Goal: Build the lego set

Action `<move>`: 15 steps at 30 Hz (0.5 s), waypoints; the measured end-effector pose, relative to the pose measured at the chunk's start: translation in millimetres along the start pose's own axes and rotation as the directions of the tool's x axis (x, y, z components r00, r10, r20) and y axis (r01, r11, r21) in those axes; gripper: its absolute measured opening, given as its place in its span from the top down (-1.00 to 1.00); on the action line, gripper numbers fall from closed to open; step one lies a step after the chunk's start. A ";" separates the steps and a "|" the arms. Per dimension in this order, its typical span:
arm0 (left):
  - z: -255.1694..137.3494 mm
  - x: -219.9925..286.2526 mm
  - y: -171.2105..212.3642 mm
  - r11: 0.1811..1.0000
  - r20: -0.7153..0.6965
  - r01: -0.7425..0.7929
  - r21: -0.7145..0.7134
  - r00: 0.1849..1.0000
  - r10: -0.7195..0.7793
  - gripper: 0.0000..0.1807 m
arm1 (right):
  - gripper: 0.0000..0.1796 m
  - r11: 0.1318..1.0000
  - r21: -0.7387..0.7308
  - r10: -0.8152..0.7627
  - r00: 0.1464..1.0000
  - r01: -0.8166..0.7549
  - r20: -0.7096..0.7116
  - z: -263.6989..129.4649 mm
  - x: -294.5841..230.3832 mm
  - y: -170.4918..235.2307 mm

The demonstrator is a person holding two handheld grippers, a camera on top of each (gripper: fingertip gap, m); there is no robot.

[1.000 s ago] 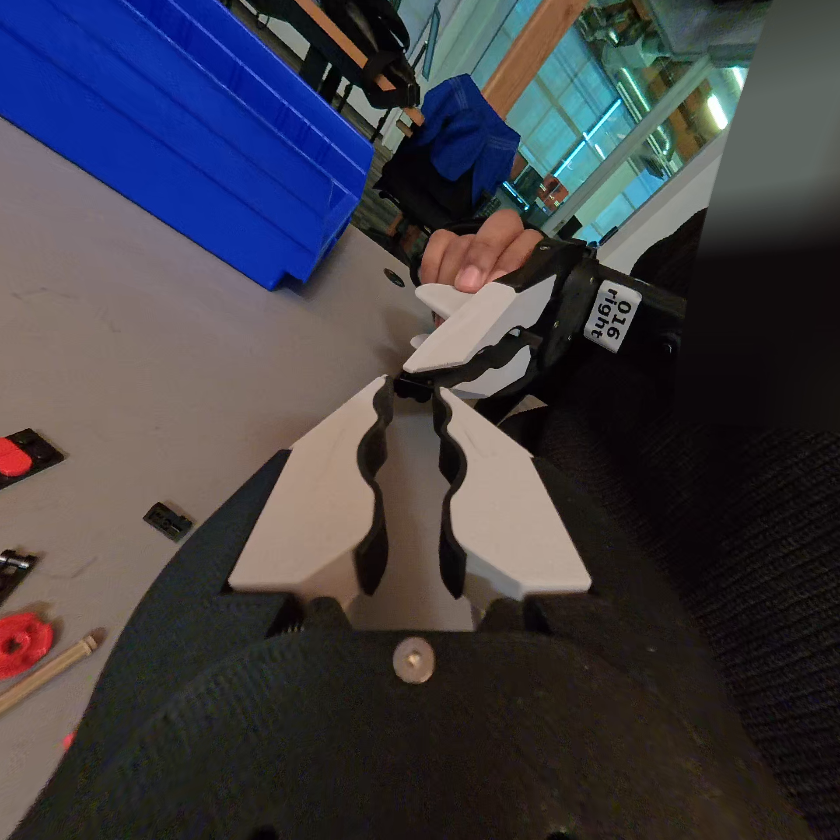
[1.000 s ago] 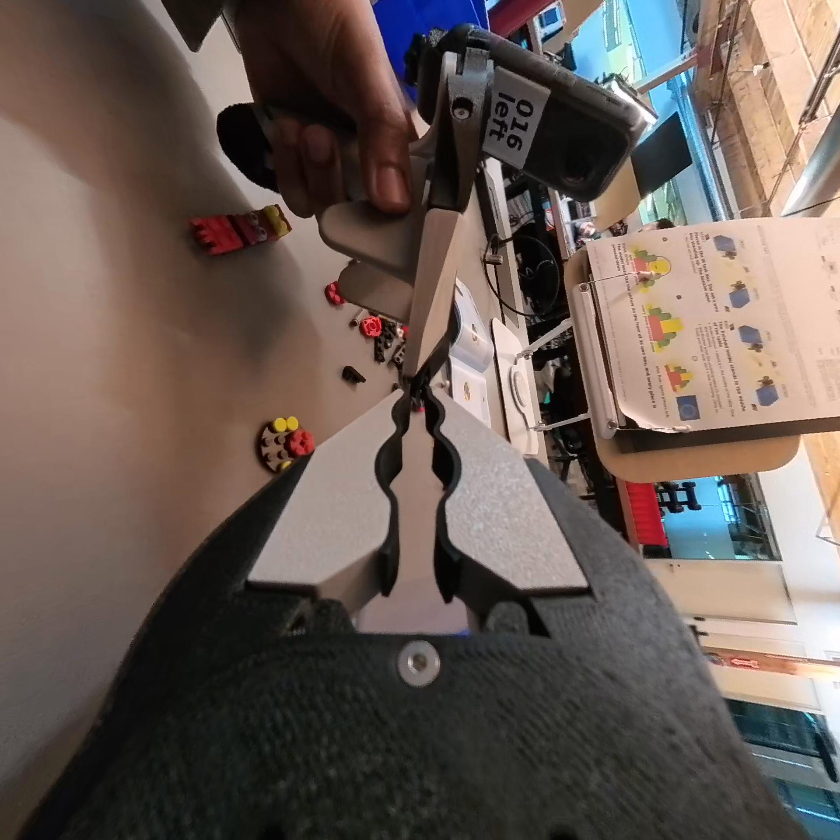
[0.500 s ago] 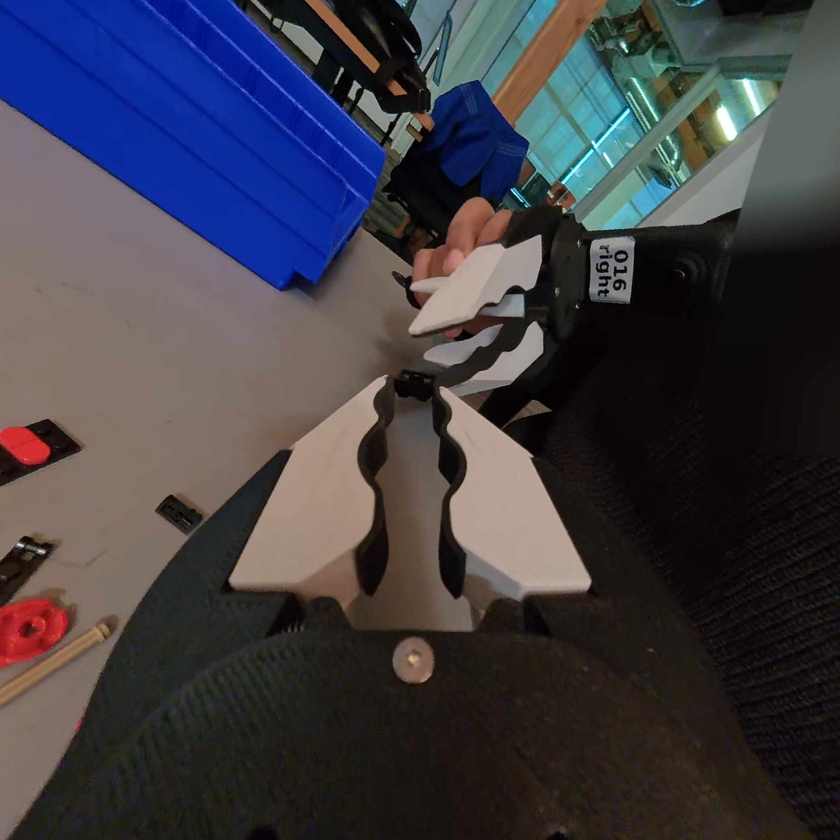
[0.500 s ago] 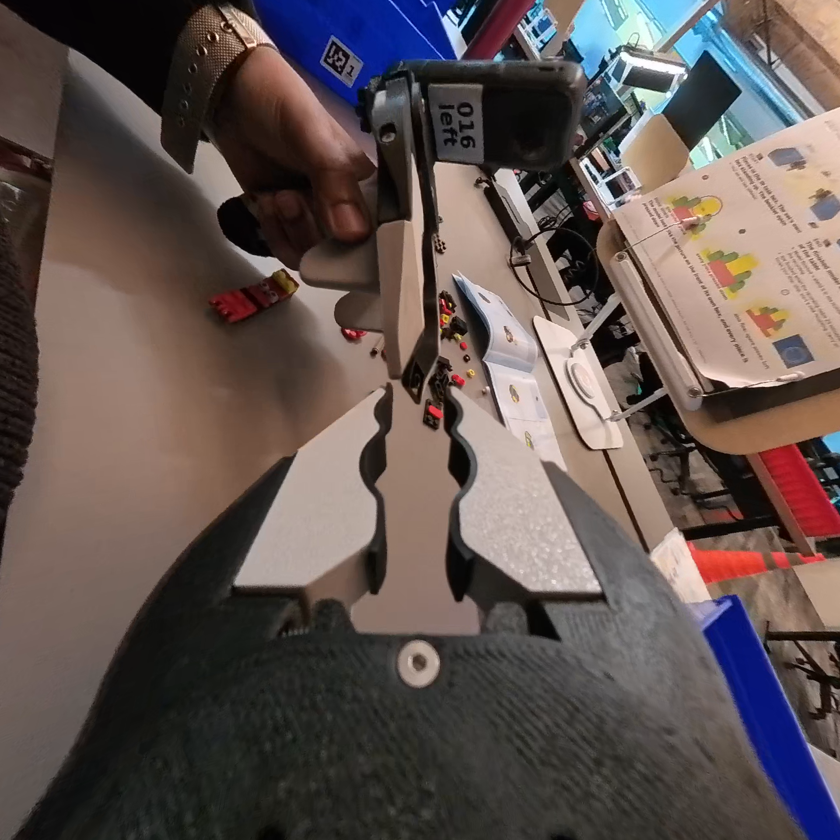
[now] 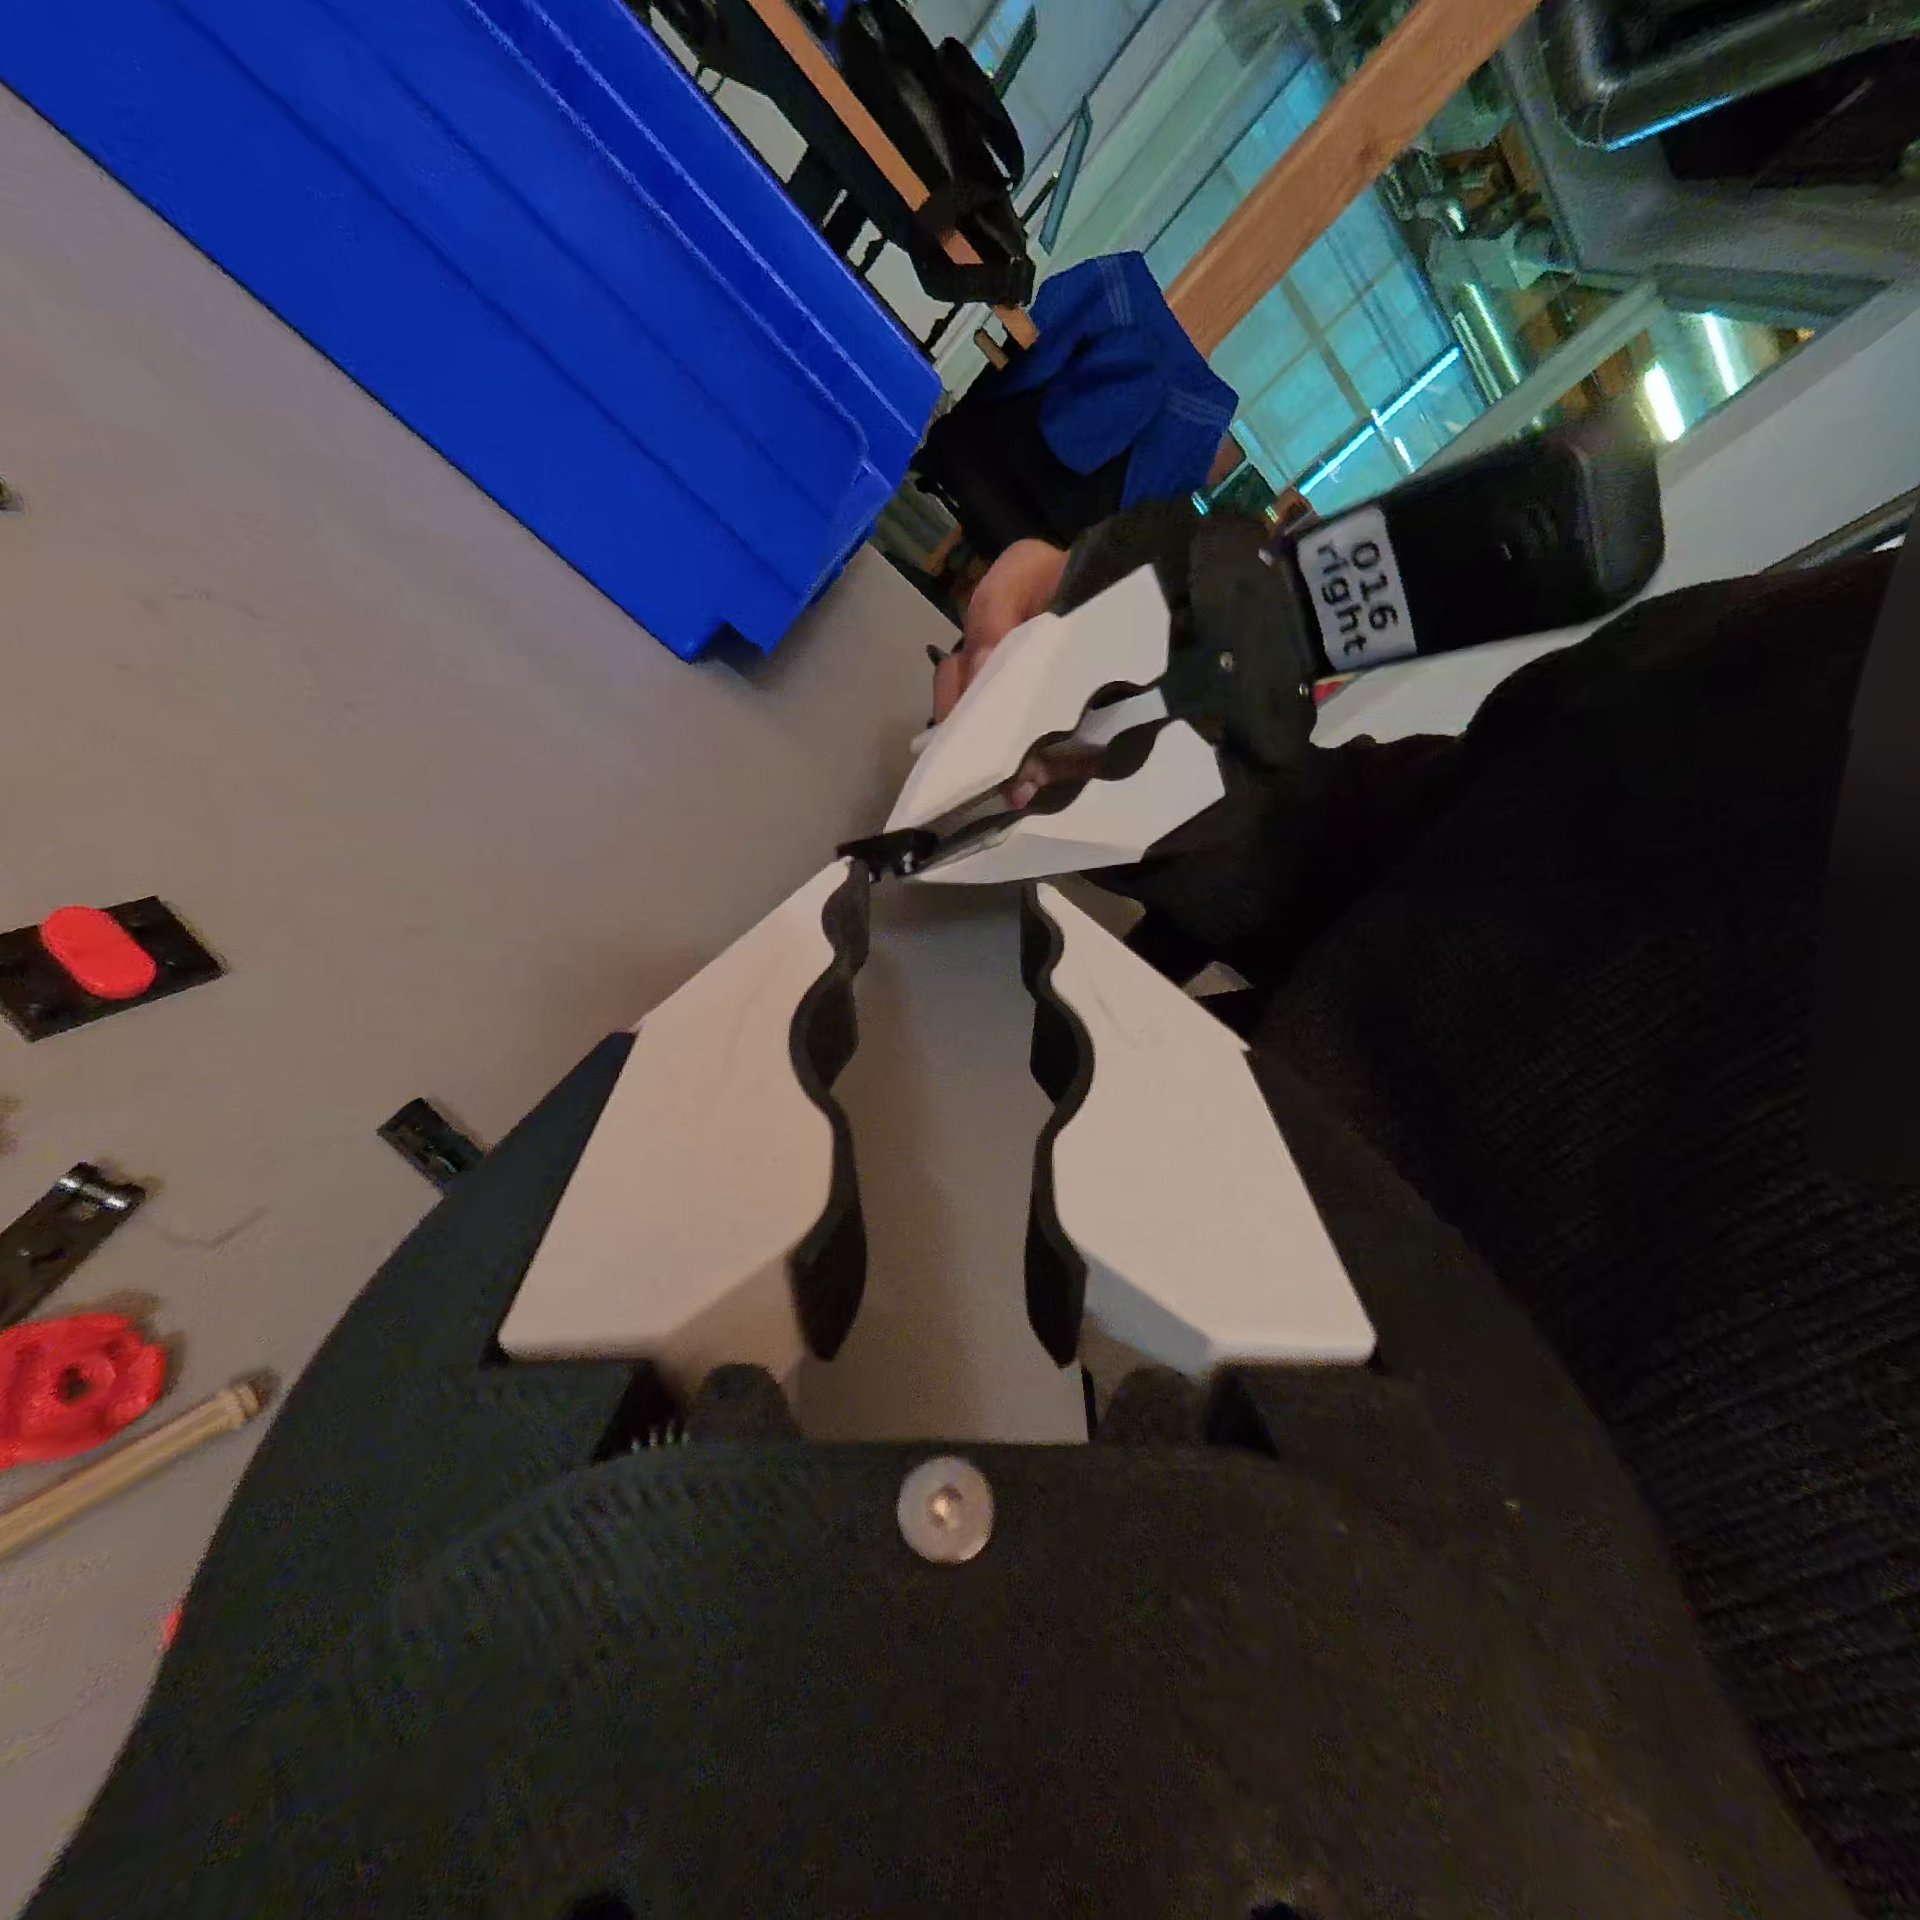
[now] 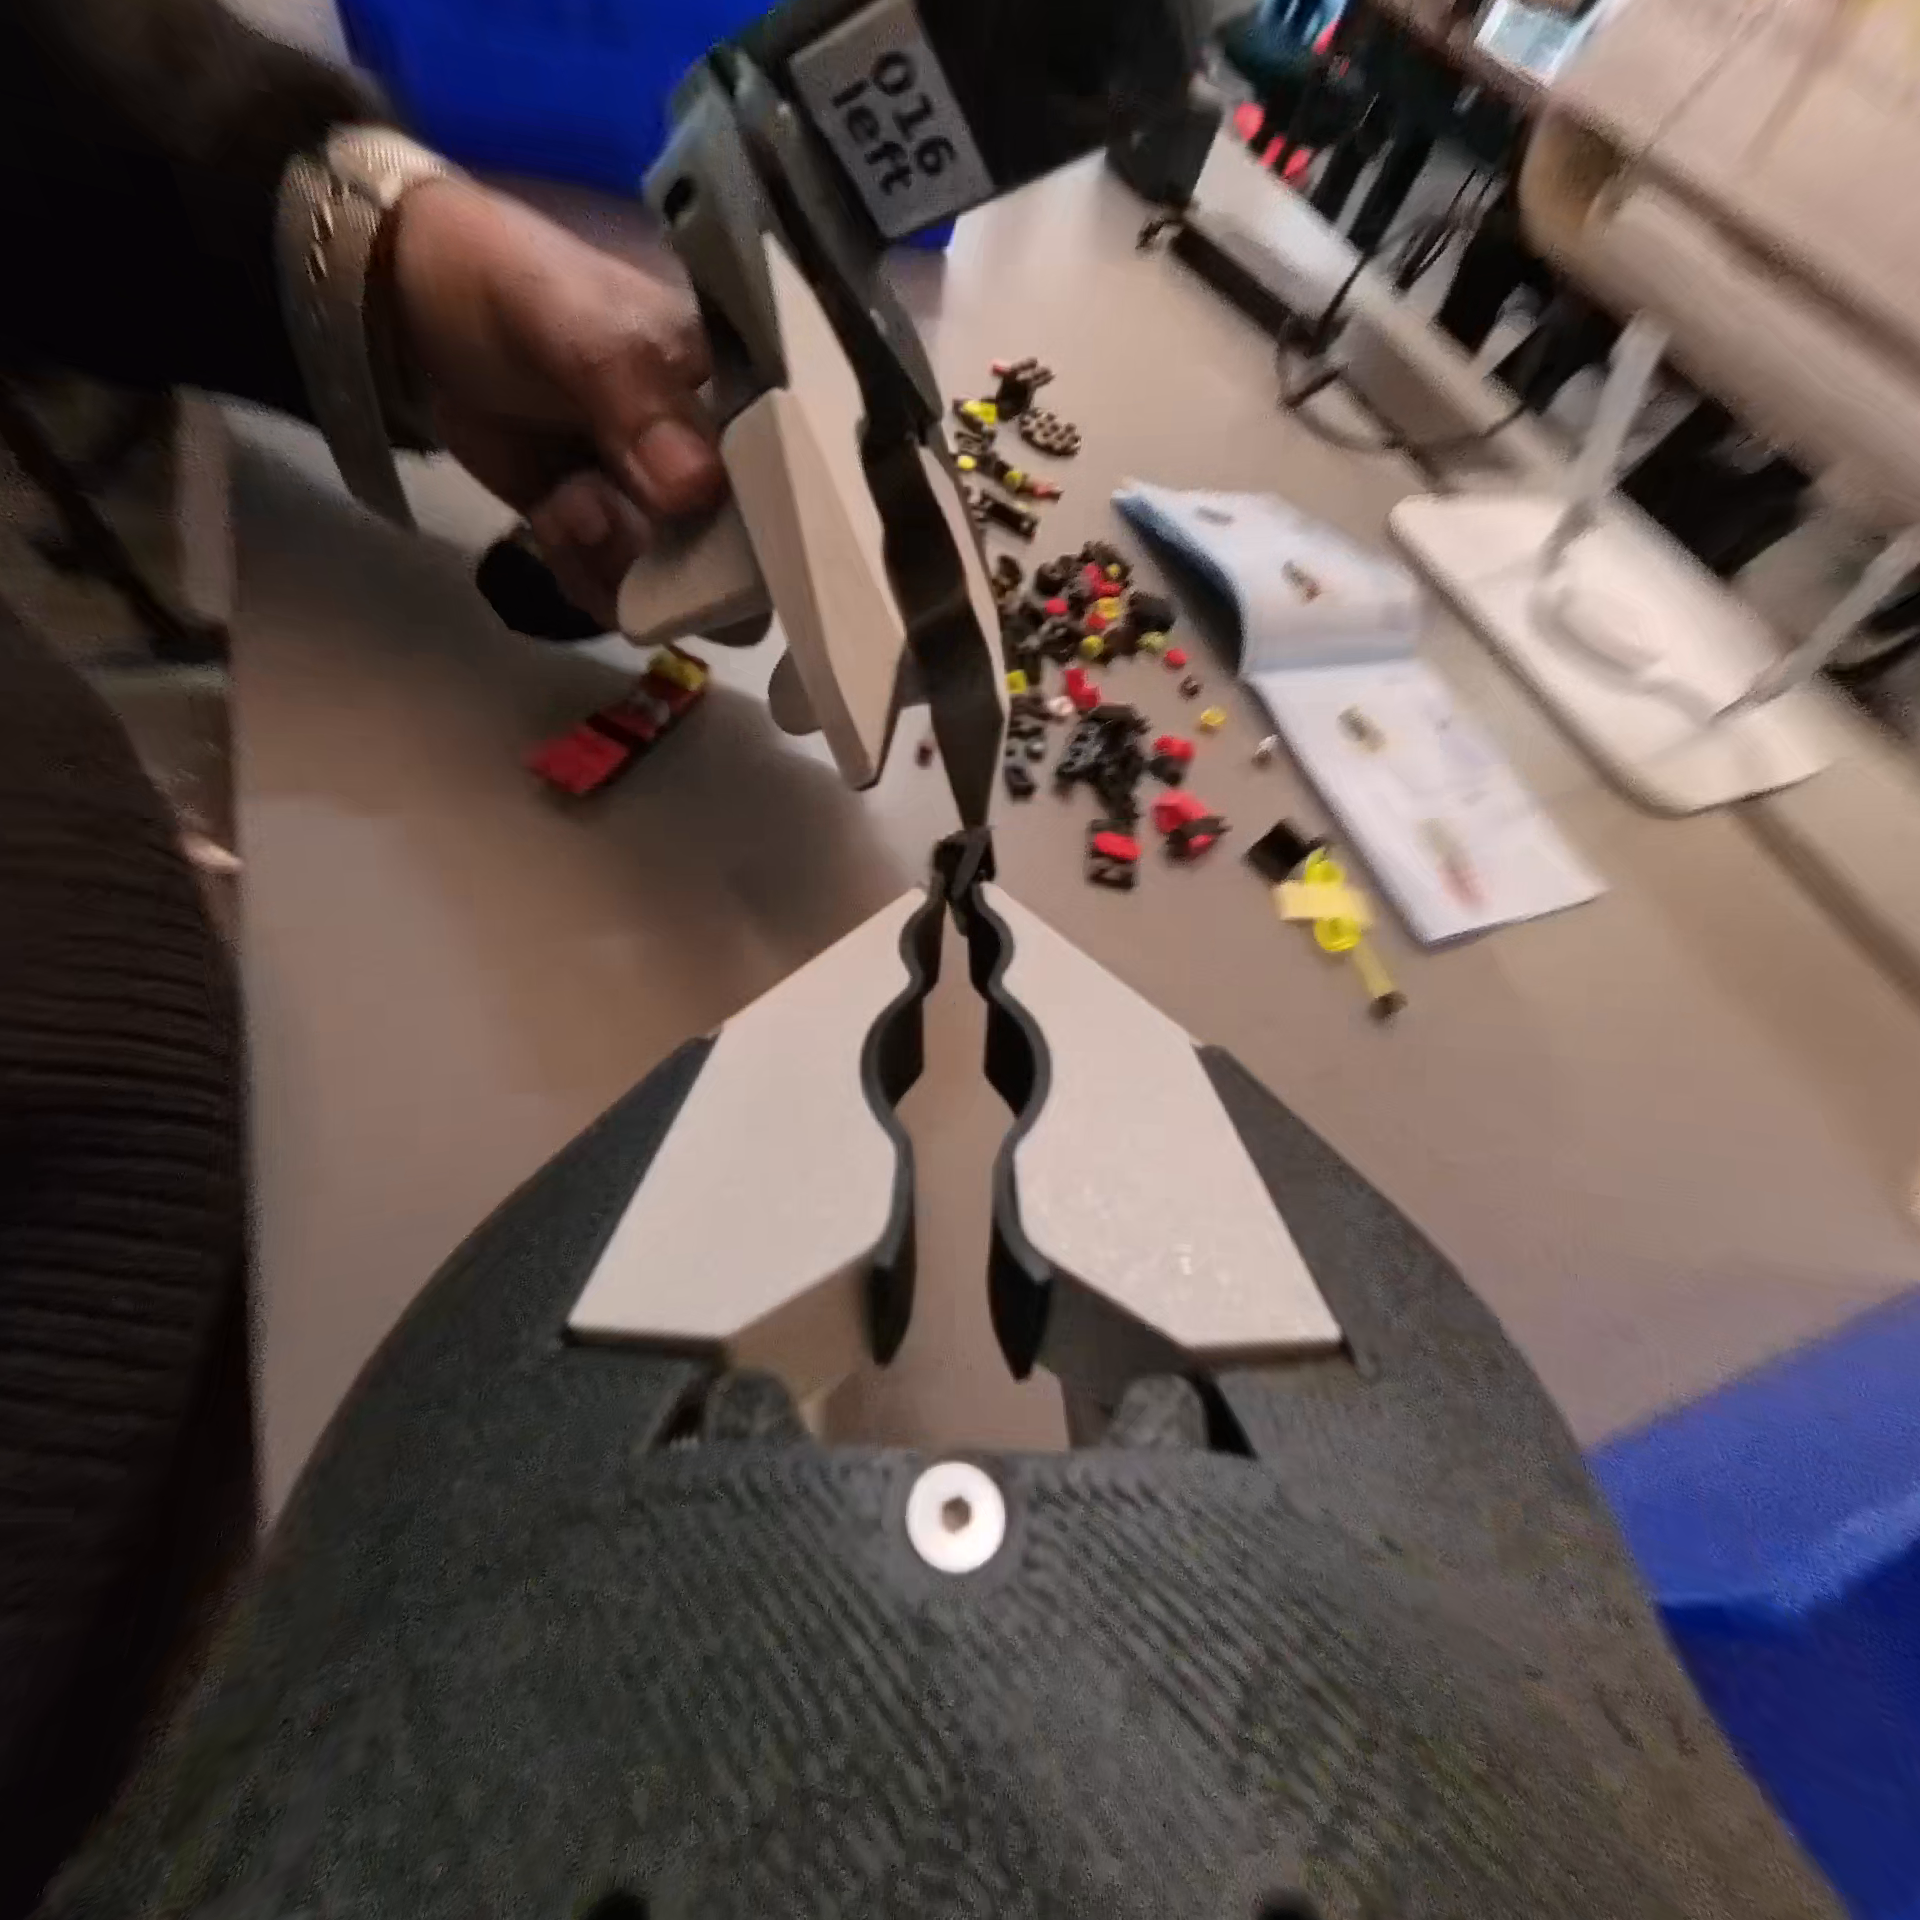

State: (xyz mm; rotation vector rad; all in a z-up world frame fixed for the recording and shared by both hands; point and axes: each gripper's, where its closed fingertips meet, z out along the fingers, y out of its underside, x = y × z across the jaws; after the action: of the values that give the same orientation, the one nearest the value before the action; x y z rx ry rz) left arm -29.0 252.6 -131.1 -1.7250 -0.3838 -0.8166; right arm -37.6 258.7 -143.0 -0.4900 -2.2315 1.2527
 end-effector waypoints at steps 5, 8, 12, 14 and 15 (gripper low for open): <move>-0.3 -3.0 0.5 1.000 0.013 0.003 0.000 1.000 -0.003 0.71 | 0.98 0.830 0.079 0.516 0.815 -0.552 0.264 -3.9 -1.5 -16.4; 0.8 1.1 0.5 1.000 -0.005 -0.011 -0.001 1.000 0.011 0.71 | 0.98 0.640 0.086 0.680 0.614 -0.764 0.401 -9.9 4.8 -23.8; 1.4 7.0 -1.4 1.000 -0.039 -0.013 0.013 0.999 0.013 0.74 | 0.99 0.467 0.057 0.749 0.429 -0.882 0.505 -13.7 8.9 -29.0; 1.0 8.5 -3.8 1.000 -0.051 -0.005 0.029 0.999 0.006 0.77 | 0.98 0.435 0.043 0.754 0.390 -0.900 0.528 -13.6 7.2 -31.1; 0.6 9.0 -5.2 0.999 -0.057 0.002 0.037 0.998 0.000 0.77 | 0.98 0.419 0.037 0.756 0.371 -0.907 0.539 -13.6 6.5 -32.3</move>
State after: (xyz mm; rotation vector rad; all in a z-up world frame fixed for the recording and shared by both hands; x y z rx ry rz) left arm -25.8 253.5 -121.3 -1.6632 -0.3595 -0.8528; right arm -36.3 255.1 -107.5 -1.5012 -1.9948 2.4598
